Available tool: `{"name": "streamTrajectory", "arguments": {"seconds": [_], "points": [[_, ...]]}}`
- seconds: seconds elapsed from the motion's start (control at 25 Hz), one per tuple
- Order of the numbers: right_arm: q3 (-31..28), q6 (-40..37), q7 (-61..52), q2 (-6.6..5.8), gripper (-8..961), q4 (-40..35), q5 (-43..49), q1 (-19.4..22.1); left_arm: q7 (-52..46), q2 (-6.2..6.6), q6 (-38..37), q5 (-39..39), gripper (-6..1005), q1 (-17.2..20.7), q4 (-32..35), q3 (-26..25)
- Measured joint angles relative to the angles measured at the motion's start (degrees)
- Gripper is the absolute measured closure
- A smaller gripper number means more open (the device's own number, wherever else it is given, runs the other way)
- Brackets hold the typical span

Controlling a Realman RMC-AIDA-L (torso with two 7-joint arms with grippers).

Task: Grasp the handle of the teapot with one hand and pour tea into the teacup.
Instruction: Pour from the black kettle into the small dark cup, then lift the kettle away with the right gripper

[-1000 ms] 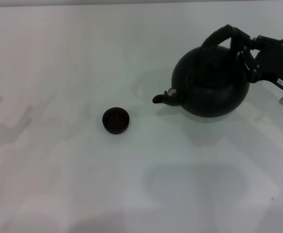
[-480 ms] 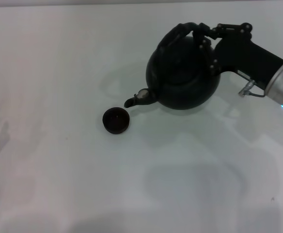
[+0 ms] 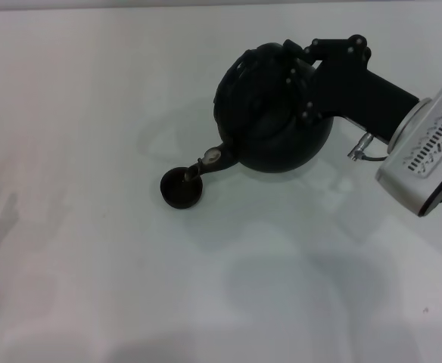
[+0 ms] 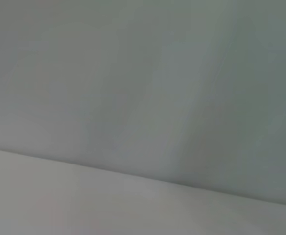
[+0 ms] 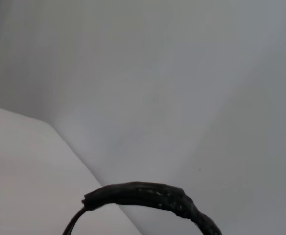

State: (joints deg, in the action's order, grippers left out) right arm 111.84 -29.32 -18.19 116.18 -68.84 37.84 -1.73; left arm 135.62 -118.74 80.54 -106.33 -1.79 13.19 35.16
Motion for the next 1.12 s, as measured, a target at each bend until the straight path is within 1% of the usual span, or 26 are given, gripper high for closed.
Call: {"name": "streamTrajectory", "arguments": {"seconds": [0.16, 0.48, 1.0, 1.12], "points": [[0.81, 0.81, 1.58, 0.01, 840, -1.58, 0.01, 0.93, 0.00, 0.02, -0.04, 0.03, 128, -0.13, 0.00, 0.00], [1.93, 2.07, 5.30, 0.01, 846, -3.05, 0.03, 1.02, 0.31, 0.09, -0.12, 0.08, 128, -0.31, -0.01, -0.08], [6.18, 10.01, 13.46, 0.01, 850, -7.50, -0.05, 0.06, 0.44, 0.02, -0.24, 0.08, 127, -1.04, -0.07, -0.18], [6.84, 10.81, 14.31, 0.02, 850, -7.80, -0.05, -0.11, 0.44, 0.00, -0.29, 0.08, 127, -1.15, -0.09, -0.18]]}}
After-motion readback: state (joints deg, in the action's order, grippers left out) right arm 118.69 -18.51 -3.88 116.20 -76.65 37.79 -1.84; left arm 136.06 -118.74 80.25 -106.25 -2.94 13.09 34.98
